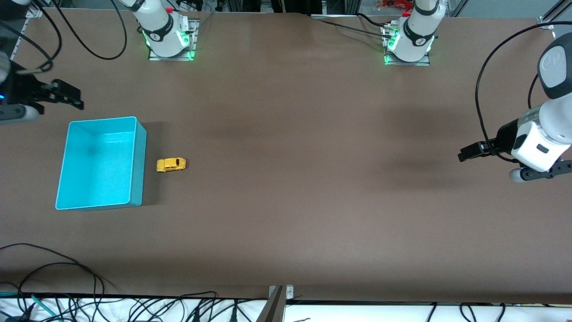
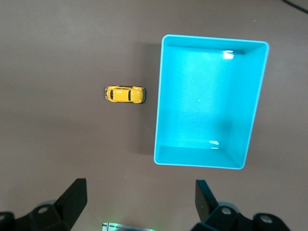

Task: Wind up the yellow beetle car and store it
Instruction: 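Lower the right gripper over the yellow car beside the bin, then close the right gripper on the yellow car and lift it, then move the car over the cyan bin and lower it inside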

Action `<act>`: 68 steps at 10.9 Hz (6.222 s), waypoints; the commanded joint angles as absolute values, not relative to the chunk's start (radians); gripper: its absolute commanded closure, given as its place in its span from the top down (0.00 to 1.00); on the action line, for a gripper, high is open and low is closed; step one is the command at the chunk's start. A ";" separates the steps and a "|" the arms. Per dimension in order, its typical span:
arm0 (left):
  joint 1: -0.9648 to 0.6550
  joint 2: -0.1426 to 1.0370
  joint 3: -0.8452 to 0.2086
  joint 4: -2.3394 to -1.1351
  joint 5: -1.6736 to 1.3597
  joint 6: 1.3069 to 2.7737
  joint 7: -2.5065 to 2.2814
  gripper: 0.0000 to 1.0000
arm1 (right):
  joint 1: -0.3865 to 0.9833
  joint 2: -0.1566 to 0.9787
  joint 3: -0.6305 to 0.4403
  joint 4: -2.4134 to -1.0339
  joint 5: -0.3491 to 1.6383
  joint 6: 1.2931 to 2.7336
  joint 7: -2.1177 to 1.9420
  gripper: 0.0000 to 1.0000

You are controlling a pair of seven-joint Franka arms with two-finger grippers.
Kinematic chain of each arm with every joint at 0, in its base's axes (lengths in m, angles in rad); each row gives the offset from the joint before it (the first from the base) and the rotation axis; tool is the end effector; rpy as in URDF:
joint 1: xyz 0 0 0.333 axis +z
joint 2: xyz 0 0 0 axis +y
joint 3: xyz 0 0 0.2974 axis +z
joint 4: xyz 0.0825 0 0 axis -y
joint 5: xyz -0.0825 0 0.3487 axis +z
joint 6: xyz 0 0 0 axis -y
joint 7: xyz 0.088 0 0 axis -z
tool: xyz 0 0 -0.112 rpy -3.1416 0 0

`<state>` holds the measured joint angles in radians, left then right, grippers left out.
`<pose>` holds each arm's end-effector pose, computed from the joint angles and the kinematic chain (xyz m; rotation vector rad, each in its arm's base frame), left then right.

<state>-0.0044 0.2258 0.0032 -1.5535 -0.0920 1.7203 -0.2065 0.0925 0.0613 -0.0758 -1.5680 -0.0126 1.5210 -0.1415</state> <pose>0.5865 -0.0098 0.4963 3.0379 0.3380 -0.1039 0.5288 0.0085 0.5660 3.1167 0.2470 -0.1705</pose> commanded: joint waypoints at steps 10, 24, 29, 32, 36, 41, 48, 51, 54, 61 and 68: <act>-0.035 0.170 0.000 -1.560 -0.100 1.667 -0.037 1.00 | 0.181 0.501 -0.045 -1.416 0.057 1.725 -0.697 1.00; -0.041 0.040 0.003 -1.804 -0.012 1.879 -0.072 1.00 | 0.181 0.381 0.002 -2.137 0.058 2.425 -1.244 1.00; -0.038 0.043 0.009 -1.789 -0.012 1.859 -0.058 1.00 | 0.179 0.380 0.002 -2.209 0.058 2.598 -1.420 1.00; -0.034 0.046 0.011 -1.789 -0.011 1.858 -0.002 1.00 | 0.176 0.394 -0.002 -2.227 0.063 2.652 -1.442 1.00; -0.034 0.051 0.011 -1.789 -0.011 1.858 0.000 1.00 | 0.175 0.416 -0.015 -2.229 0.063 2.677 -1.468 1.00; -0.032 0.057 0.011 -1.781 -0.008 1.859 0.002 1.00 | 0.175 0.393 -0.011 -2.227 0.063 2.669 -1.470 0.15; -0.015 0.055 0.009 -1.766 -0.008 1.858 0.000 1.00 | 0.175 0.191 -0.008 -2.171 0.063 2.361 -1.470 0.00; -0.015 0.057 0.009 -1.769 -0.008 1.858 0.000 1.00 | 0.175 0.118 -0.018 -2.111 0.061 2.206 -1.476 0.00; -0.015 0.058 0.009 -1.770 -0.008 1.858 0.002 1.00 | 0.173 0.098 -0.092 -2.056 0.060 2.100 -1.564 0.00; -0.015 0.060 0.009 -1.772 -0.008 1.858 0.003 1.00 | 0.051 0.260 -0.166 -1.982 0.034 2.092 -1.813 0.00; -0.015 0.061 0.008 -1.770 -0.008 1.850 0.003 1.00 | -0.069 0.459 -0.164 -1.991 0.175 2.114 -1.959 0.00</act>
